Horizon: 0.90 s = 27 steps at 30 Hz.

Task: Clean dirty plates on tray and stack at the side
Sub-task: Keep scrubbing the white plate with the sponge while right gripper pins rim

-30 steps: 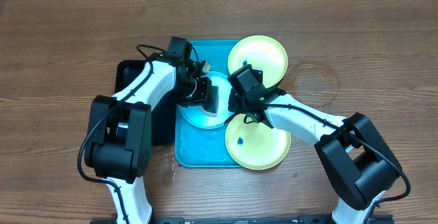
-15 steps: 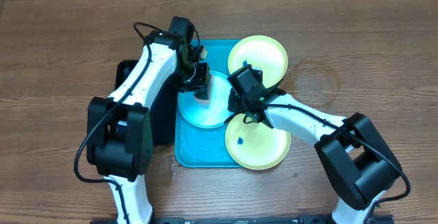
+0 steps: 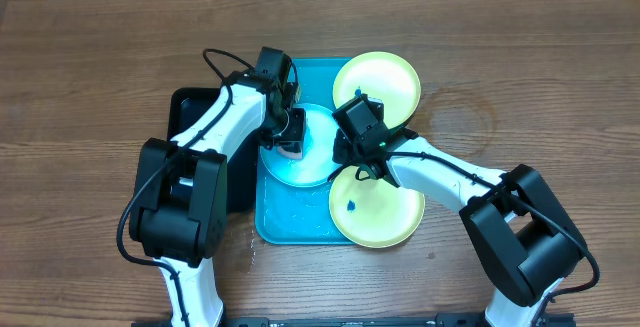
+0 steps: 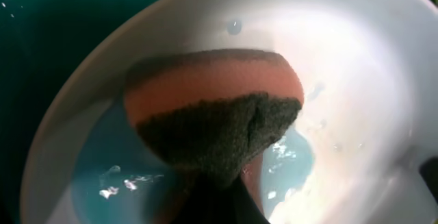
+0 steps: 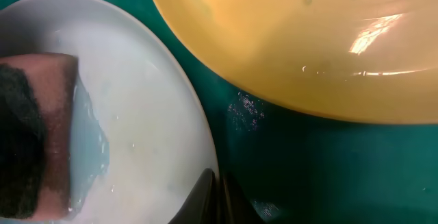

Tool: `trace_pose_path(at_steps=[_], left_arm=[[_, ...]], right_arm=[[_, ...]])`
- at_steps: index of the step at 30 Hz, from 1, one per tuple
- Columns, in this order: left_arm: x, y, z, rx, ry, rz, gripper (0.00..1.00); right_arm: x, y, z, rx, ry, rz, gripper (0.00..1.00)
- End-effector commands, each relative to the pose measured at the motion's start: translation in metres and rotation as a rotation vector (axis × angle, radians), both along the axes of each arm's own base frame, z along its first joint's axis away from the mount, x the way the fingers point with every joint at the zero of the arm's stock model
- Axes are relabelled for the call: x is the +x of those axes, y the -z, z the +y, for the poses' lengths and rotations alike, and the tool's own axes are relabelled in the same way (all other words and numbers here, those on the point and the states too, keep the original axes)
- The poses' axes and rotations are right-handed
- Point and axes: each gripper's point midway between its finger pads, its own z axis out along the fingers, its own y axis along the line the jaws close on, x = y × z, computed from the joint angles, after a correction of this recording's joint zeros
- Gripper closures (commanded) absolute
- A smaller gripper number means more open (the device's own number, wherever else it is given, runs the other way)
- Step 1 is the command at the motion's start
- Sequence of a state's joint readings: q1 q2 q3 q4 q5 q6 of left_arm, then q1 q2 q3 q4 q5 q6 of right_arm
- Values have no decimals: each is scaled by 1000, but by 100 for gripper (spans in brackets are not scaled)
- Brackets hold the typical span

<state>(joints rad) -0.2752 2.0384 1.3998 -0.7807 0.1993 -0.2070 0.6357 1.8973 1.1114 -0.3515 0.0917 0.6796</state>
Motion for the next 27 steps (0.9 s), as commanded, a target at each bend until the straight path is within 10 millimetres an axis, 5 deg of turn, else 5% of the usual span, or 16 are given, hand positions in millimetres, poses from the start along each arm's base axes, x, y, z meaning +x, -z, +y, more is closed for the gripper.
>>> trace_pose_path(at_steps=[1,6,14,21,27], left_arm=[[-19,3,-25,-149,47,75,96],[-15,-27,-59,-357,128,63,96],[2,-64,-44,-242,127,45,96],[-4,-47,6,55,17,80,96],[-17,-21,14,87,-12,111,96]], right_arm=[[-1,4,2,0,-8,6,96],[-1,4,3,1,-10,8,96],[-2,4,2,0,-10,9,96],[-2,4,2,1,-10,9,96],[-2,4,2,1,-10,9,96]])
